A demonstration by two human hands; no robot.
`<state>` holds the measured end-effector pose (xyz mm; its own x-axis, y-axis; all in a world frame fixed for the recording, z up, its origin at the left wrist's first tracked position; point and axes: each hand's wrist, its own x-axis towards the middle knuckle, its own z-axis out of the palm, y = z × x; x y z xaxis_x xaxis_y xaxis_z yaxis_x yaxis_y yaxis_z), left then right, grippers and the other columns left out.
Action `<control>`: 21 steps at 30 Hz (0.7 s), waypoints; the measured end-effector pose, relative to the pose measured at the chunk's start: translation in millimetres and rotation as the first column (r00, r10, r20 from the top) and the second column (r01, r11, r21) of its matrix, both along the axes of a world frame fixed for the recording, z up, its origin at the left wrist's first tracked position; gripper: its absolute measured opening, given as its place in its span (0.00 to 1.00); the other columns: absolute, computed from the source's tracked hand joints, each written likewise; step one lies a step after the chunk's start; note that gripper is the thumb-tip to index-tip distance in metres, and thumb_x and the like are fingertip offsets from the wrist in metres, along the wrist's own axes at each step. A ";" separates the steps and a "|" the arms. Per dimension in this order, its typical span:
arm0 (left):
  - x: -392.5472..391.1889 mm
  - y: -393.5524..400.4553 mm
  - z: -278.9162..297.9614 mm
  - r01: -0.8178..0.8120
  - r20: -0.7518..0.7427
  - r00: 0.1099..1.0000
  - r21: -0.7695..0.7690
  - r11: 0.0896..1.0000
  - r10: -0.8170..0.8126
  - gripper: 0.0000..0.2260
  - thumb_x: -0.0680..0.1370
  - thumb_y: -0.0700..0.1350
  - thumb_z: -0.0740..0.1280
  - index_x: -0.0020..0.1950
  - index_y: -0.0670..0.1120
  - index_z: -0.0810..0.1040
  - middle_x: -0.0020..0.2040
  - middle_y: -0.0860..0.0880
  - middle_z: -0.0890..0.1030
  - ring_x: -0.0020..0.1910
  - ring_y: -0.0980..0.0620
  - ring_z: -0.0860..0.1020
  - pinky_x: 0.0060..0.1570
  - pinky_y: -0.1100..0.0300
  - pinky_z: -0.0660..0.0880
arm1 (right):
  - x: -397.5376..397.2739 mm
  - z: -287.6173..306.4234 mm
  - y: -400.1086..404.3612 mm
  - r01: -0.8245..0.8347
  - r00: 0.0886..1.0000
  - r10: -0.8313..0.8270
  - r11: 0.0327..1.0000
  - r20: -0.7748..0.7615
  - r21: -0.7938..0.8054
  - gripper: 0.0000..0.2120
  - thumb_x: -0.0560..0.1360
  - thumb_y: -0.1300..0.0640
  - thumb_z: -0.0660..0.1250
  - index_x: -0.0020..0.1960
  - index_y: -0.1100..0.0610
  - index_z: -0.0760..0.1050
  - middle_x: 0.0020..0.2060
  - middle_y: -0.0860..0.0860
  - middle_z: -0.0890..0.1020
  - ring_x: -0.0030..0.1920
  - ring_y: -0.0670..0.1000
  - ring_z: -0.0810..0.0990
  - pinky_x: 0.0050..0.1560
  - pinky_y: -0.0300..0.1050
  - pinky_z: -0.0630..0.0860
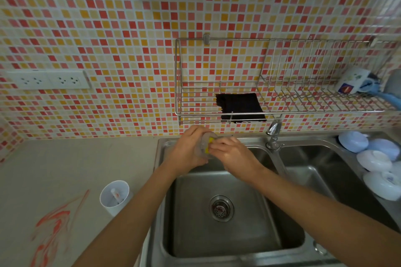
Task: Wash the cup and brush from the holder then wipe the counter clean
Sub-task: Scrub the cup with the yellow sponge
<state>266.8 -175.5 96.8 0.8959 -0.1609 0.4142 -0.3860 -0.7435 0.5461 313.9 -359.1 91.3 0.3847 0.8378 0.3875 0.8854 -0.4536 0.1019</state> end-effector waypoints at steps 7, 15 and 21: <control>-16.0 -15.2 -12.1 -0.019 -0.031 0.999 -0.023 1.000 0.018 0.32 0.63 0.41 0.78 0.64 0.45 0.71 0.59 0.52 0.72 0.57 0.57 0.71 0.57 0.74 0.65 | -9.2 9.6 -10.2 -0.084 0.985 0.063 0.987 -0.159 -0.135 0.16 0.67 0.67 0.72 0.54 0.57 0.83 0.50 0.50 0.85 0.53 0.53 0.80 0.56 0.48 0.75; -3.8 -39.1 -6.4 -0.066 -0.026 0.997 0.119 0.991 0.070 0.34 0.61 0.44 0.79 0.65 0.43 0.73 0.59 0.48 0.75 0.57 0.57 0.69 0.56 0.80 0.59 | -14.8 1.4 -22.4 0.240 0.769 -0.048 0.946 -0.637 0.218 0.10 0.75 0.65 0.68 0.53 0.56 0.84 0.49 0.49 0.86 0.49 0.47 0.82 0.53 0.31 0.73; -4.3 -61.2 -9.8 -0.163 -0.046 0.986 0.008 0.987 0.163 0.32 0.63 0.44 0.78 0.65 0.43 0.73 0.60 0.49 0.74 0.58 0.56 0.72 0.56 0.73 0.68 | 8.9 -2.5 -43.8 0.008 0.955 -0.005 1.000 -0.297 0.011 0.15 0.68 0.68 0.72 0.54 0.57 0.83 0.50 0.52 0.85 0.51 0.52 0.79 0.56 0.46 0.76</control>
